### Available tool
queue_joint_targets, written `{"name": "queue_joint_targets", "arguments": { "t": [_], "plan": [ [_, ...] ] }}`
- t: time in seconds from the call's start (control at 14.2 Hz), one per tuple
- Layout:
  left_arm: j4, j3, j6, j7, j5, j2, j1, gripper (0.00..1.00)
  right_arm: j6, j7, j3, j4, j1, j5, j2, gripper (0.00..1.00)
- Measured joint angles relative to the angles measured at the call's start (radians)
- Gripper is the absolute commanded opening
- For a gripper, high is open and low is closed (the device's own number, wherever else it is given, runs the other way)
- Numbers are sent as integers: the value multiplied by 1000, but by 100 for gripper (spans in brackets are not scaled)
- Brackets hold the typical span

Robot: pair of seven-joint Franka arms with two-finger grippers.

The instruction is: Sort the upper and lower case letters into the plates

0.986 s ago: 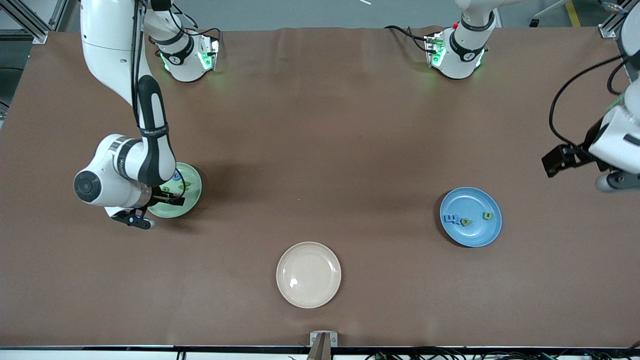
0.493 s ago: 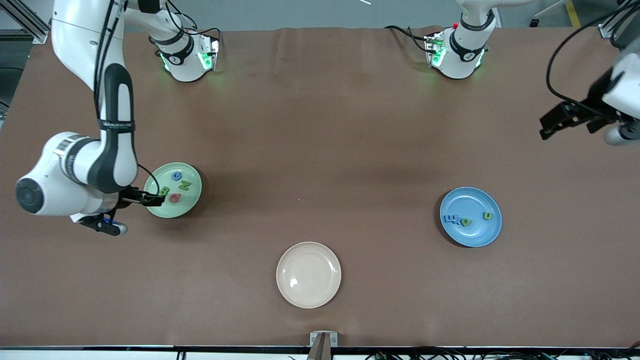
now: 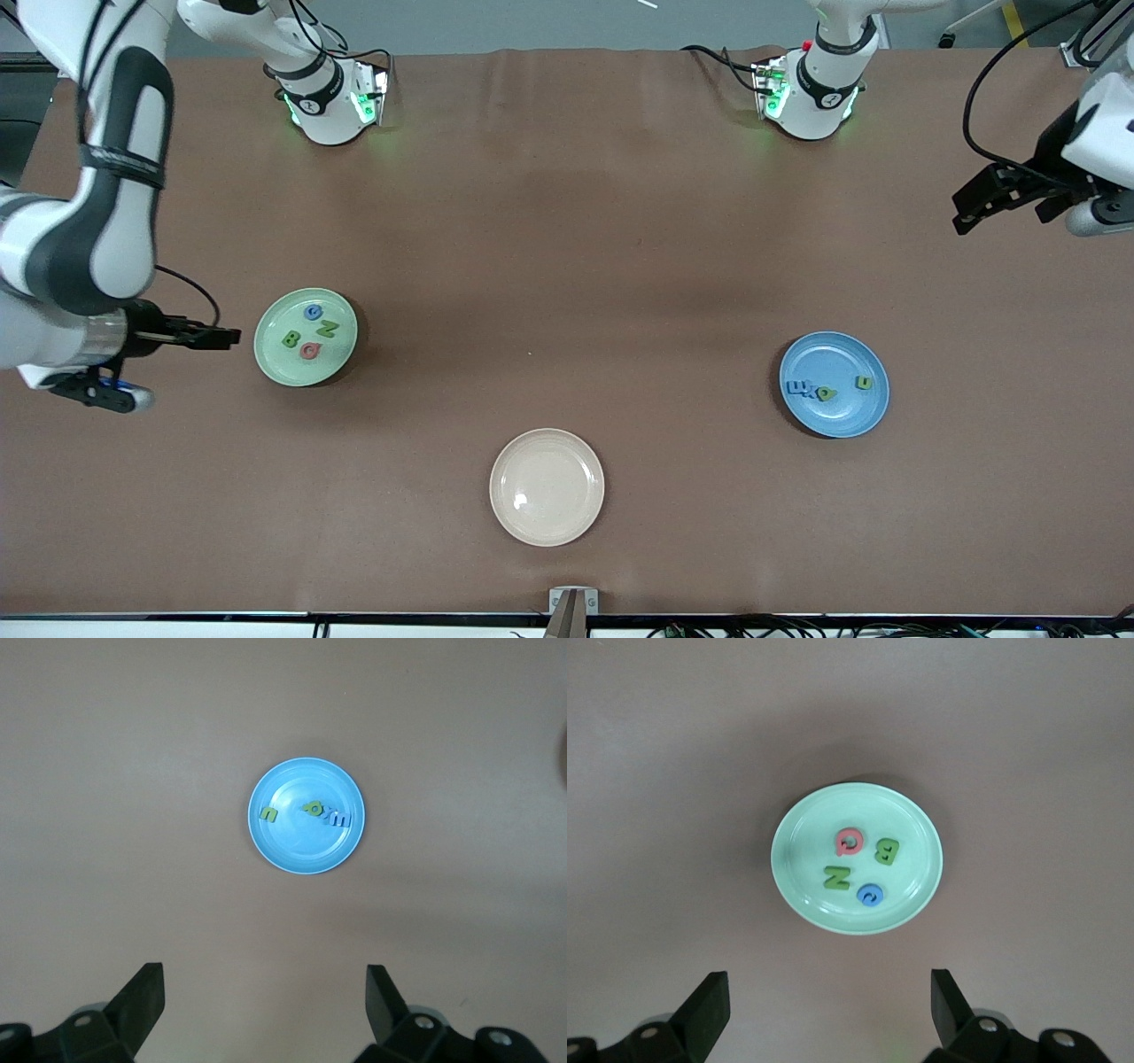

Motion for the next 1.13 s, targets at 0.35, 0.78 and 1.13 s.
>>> {"name": "queue_joint_targets", "arguments": {
  "t": [0.35,0.78,1.13],
  "plan": [
    [0,4,-44,3,-21,-16,-16,100,-101,51,236,184,-226,-88,-29,100],
    [-1,-11,-59,19,-21,-19,-31,100,-84,96,715,207,-532,-352,-134,100],
    [-2,-4,-66,125,-19,-19,20,100,-88,96,881,135,-673,-423,-219,100]
  ]
}}
